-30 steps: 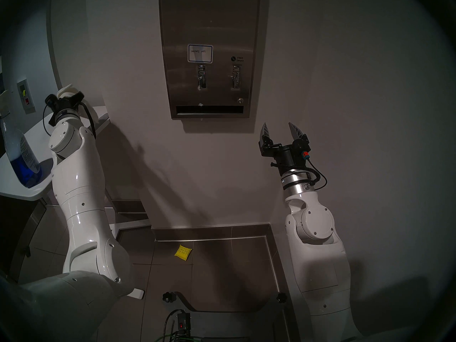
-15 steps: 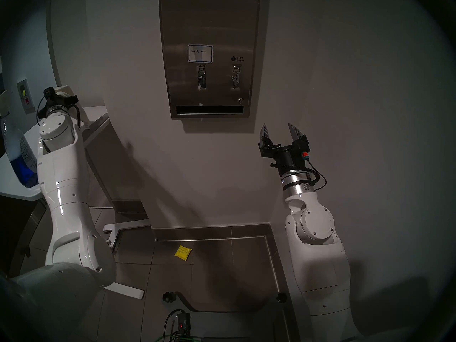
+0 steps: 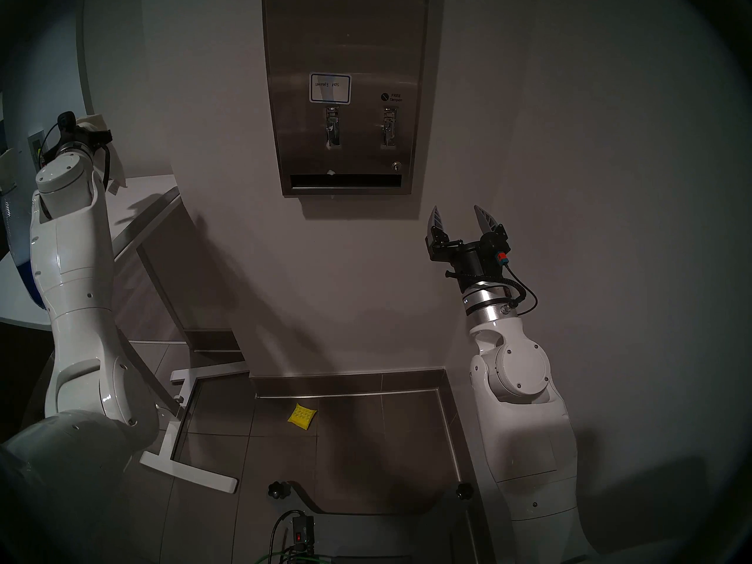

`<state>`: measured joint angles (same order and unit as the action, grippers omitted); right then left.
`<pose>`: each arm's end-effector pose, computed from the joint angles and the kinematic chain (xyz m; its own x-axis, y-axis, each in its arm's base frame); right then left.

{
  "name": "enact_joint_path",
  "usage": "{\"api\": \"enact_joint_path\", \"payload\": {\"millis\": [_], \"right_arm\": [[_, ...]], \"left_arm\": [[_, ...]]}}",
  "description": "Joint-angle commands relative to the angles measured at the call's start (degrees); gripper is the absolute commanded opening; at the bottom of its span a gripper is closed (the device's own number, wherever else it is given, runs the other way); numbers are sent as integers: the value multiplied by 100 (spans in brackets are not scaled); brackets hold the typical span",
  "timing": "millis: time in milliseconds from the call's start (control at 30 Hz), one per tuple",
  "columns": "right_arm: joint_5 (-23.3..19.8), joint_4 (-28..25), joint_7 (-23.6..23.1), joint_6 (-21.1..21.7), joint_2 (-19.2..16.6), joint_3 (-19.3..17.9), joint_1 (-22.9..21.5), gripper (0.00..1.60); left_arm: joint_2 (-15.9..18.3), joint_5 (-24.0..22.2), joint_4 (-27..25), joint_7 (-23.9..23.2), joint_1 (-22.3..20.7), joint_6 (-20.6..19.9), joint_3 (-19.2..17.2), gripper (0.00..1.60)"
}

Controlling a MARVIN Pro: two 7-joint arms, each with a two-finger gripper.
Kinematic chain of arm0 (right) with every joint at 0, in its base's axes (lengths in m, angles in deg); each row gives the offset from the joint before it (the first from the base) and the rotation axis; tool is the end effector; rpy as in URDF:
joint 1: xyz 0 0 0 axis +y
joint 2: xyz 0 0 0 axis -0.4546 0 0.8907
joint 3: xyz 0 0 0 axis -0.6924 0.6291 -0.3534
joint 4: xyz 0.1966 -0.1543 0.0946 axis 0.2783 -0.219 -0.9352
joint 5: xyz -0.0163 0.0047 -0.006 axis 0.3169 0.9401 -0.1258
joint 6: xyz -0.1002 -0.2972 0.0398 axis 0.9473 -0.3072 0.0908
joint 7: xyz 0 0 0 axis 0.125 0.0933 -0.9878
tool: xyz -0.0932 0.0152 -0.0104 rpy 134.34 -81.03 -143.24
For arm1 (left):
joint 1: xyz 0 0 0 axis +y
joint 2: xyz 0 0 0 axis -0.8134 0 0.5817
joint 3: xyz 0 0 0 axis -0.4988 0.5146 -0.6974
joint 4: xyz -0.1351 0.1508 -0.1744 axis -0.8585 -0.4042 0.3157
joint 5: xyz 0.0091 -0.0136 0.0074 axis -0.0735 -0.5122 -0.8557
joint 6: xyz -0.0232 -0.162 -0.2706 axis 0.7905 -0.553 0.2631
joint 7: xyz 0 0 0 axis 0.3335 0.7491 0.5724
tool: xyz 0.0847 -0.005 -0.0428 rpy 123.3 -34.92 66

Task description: Pick up the cloth and wipe the surface

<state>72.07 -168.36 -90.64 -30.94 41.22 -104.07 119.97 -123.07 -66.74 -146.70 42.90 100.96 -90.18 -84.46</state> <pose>0.4018 0.0368 -0.1858 -0.4418 -0.1153 0.8897 0.1944 -0.9804 -0.0305 0.4670 0.3229 0.0376 -0.1354 -0.1518 0.9791 0.6362 -0.7709 -0.0315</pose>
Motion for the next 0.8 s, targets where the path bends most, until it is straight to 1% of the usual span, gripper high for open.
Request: {"api": "enact_joint_path", "payload": {"millis": [0,133,167,200,233,267,300,367,400,433,533,567,600,633,733,767], "right_arm": [[-10,-173,2,-58,-15,9,-135,160],[-10,-173,-3,-60,-16,8,-139,160],[-10,-173,-5,-61,-15,8,-139,160],[-10,-174,-6,-62,-17,8,-140,160],[-10,-175,-7,-62,-12,6,-140,160],[-11,-176,-9,-63,-18,7,-141,160],[-10,-176,-11,-63,-13,6,-141,160],[-11,-178,-13,-64,-16,6,-142,160],[-11,-179,-14,-64,-14,5,-143,160],[-11,-181,-14,-65,-16,5,-143,160],[-12,-192,-15,-69,-16,6,-146,160],[-12,-195,-15,-70,-13,5,-146,160],[-13,-199,-15,-71,-16,6,-146,160],[-13,-200,-15,-71,-14,6,-146,160],[-14,-203,-16,-72,-16,6,-147,160],[-14,-204,-17,-72,-14,6,-146,160]], "left_arm": [[559,-37,18,-20,-625,-279,177,0],[614,-119,129,-45,-812,-520,302,0],[636,-151,122,-47,-795,-571,328,0],[624,-175,190,-50,-911,-654,362,0],[669,-217,122,-57,-769,-665,375,0],[617,-248,271,-63,-1020,-785,413,0],[649,-299,210,-68,-897,-802,414,0],[609,-369,304,-66,-1041,-927,439,0],[601,-425,312,-60,-1018,-986,433,0],[577,-461,395,-49,-1117,-1068,443,0],[508,-600,557,5,-1217,-1279,432,0],[500,-646,553,27,-1156,-1314,416,0],[466,-678,693,63,-1323,-1428,426,0],[480,-725,674,82,-1267,-1455,423,0],[463,-793,835,192,-1448,-1621,459,0],[482,-838,825,222,-1419,-1660,474,0]]}}
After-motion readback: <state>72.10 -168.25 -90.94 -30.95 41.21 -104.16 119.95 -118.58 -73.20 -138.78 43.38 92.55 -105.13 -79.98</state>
